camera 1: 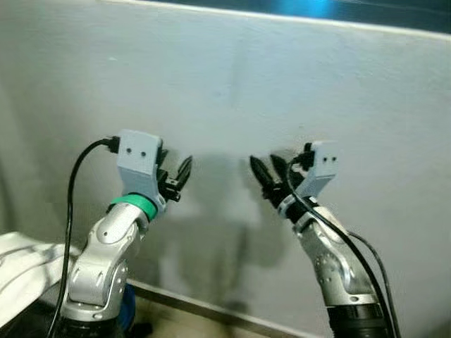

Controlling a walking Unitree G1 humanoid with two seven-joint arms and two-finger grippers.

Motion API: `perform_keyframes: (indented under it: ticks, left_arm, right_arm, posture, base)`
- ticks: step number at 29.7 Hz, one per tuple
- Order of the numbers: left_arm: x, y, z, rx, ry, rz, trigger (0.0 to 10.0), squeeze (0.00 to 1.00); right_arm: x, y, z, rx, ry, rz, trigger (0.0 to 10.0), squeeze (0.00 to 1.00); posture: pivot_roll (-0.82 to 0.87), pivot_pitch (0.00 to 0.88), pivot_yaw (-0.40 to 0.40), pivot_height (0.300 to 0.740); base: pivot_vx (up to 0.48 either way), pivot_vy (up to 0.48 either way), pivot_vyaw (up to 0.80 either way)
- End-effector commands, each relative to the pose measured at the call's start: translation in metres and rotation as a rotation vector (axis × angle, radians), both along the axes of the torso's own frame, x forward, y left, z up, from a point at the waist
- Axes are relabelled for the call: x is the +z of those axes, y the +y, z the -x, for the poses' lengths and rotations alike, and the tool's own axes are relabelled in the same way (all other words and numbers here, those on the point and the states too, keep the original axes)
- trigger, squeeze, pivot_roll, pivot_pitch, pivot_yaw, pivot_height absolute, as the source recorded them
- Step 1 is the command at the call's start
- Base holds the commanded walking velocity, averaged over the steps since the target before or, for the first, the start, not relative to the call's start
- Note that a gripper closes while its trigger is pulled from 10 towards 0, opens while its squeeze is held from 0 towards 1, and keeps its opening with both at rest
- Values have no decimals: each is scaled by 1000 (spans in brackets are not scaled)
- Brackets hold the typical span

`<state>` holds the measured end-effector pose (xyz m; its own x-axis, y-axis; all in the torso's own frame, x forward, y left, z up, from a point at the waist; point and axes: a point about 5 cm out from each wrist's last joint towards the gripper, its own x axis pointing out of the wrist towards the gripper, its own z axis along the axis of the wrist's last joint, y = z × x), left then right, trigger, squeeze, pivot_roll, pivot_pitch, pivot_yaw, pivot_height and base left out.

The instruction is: Clothes washing

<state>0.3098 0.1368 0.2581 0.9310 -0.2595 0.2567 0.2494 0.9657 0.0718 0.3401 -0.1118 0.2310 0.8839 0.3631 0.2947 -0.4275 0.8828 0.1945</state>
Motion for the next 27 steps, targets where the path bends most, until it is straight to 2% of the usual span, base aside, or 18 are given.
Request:
perform_keyframes:
  ticks: [1,12,20,27]
  left_arm:
    - [-4,-1,0,-4,7,-1,10000,0]
    - [-4,-1,0,-4,9,10,10000,0]
    - [-6,0,0,17,5,7,10000,0]
    - [-7,0,0,34,16,28,10000,0]
  right_arm:
    - [-2,-2,2,-5,6,-1,10000,0]
    - [-4,0,4,-6,10,1,10000,0]
    - [-4,1,5,5,3,15,10000,0]
    - [-6,3,5,7,9,13,10000,0]
  posture:
    - [8,0,-20,740]
    - [3,0,-18,740]
    - [6,0,-25,740]
    - [7,0,-26,740]
  base:
    - [0,0,-800]
    - [0,0,-800]
    - [0,0,0]
    - [0,-446,0]
